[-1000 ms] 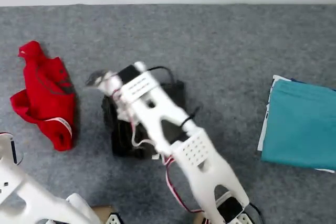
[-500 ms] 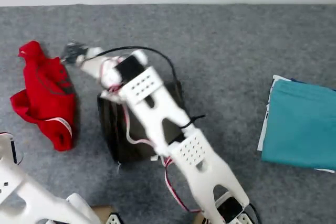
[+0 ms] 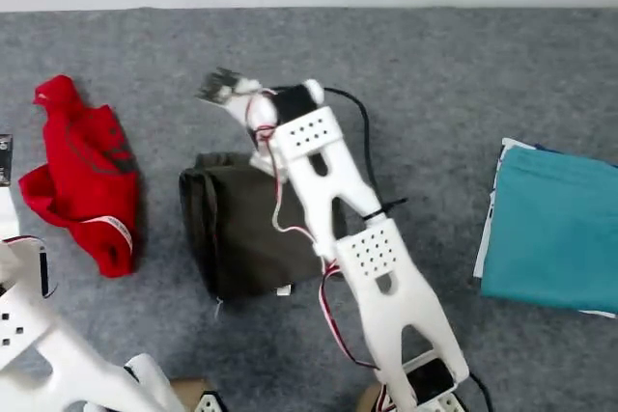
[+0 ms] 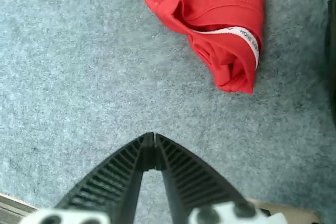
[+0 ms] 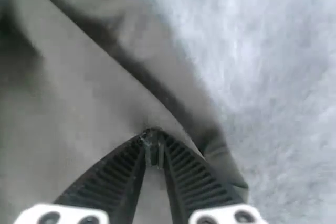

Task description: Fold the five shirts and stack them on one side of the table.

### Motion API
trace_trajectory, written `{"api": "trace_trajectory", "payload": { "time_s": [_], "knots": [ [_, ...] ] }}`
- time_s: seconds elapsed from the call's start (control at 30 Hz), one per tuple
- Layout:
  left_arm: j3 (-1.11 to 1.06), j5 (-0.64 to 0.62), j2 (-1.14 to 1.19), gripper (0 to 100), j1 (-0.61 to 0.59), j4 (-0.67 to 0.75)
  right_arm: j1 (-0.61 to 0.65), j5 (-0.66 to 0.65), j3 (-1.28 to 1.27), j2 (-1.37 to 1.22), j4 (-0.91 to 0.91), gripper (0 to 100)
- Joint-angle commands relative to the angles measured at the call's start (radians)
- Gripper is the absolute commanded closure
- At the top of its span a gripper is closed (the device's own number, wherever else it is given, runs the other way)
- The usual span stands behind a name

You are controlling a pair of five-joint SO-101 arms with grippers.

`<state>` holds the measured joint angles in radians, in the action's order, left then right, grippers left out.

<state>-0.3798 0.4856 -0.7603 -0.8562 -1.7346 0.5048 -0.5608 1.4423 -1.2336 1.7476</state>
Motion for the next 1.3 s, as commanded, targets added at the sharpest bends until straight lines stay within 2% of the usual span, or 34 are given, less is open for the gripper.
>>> {"api": "trace_trajectory", "payload": {
  "time_s": [0.0,0.13,0.23,0.53,0.8,0.9,1.03,1.27],
  "knots": [
    [0.002,-0.012,-0.017,98,0.008,-0.018,-0.125,-0.008,0.014,-0.035,-0.007,98.7],
    [0.001,-0.012,-0.017,98,0.012,-0.018,-0.209,-0.008,0.074,-0.050,0.001,98.7],
    [0.001,-0.012,-0.017,98,0.014,-0.018,-0.216,-0.008,0.114,-0.030,0.013,98.7],
    [-0.001,-0.012,-0.017,98,0.014,-0.018,0.008,-0.006,0.150,0.054,0.027,98.7],
    [-0.001,-0.012,-0.017,98,0.011,-0.018,0.177,-0.006,0.150,-0.039,-0.217,98.7],
    [-0.001,-0.012,-0.017,98,0.011,-0.018,0.220,-0.006,0.175,-0.031,-0.248,98.7],
    [-0.001,-0.012,-0.017,98,0.014,-0.018,0.213,-0.003,0.241,0.038,-0.186,98.7],
    [-0.001,-0.014,-0.012,98,0.055,-0.017,0.059,0.000,0.239,0.177,0.012,98.7]
  ]
}}
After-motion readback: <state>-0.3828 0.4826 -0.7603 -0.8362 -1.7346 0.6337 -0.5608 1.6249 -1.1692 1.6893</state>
